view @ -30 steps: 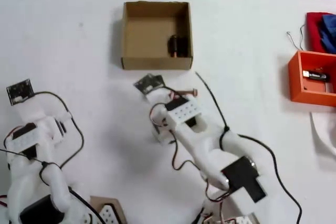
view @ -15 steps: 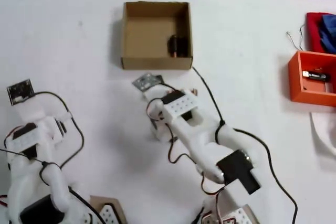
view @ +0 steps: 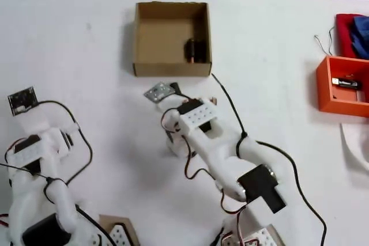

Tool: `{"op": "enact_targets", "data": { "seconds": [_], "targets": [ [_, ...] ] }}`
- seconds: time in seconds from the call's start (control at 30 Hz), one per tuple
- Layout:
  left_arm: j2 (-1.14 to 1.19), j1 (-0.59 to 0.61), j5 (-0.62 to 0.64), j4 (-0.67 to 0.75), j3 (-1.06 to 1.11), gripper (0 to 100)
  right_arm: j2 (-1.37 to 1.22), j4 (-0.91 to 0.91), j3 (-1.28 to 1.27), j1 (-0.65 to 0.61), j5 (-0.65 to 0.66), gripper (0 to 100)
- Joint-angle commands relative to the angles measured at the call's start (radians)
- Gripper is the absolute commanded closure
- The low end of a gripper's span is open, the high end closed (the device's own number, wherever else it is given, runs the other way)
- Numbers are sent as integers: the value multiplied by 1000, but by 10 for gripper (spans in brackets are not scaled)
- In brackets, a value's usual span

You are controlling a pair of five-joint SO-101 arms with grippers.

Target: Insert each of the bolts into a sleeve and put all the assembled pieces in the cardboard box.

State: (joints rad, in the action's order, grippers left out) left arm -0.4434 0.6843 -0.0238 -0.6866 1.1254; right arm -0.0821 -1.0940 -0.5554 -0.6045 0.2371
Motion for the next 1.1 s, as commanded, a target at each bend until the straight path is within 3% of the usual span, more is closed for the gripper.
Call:
{"op": "enact_targets", "data": {
  "seconds": [0.0,0.23,0.3,0.43,0.5,0.67,0.87,1.07],
  "targets": [
    [-6,-11,0,15,-24,838,-2,-12,29,12,3,897],
    [-6,-11,0,15,-24,838,-18,-12,29,12,11,905],
    [-6,-11,0,14,-24,838,-47,-5,31,12,11,980],
    [-6,-15,0,14,-24,838,-38,-5,51,31,11,975],
    [-6,-15,-3,8,-28,838,30,-13,74,73,11,974],
    [-3,-64,-149,-35,-64,838,371,-84,114,242,11,975],
    [2,-370,-262,-377,-325,836,794,-102,132,496,-2,975],
    [152,-764,-423,-741,-722,835,877,-85,296,805,-195,976]
  ]
}}
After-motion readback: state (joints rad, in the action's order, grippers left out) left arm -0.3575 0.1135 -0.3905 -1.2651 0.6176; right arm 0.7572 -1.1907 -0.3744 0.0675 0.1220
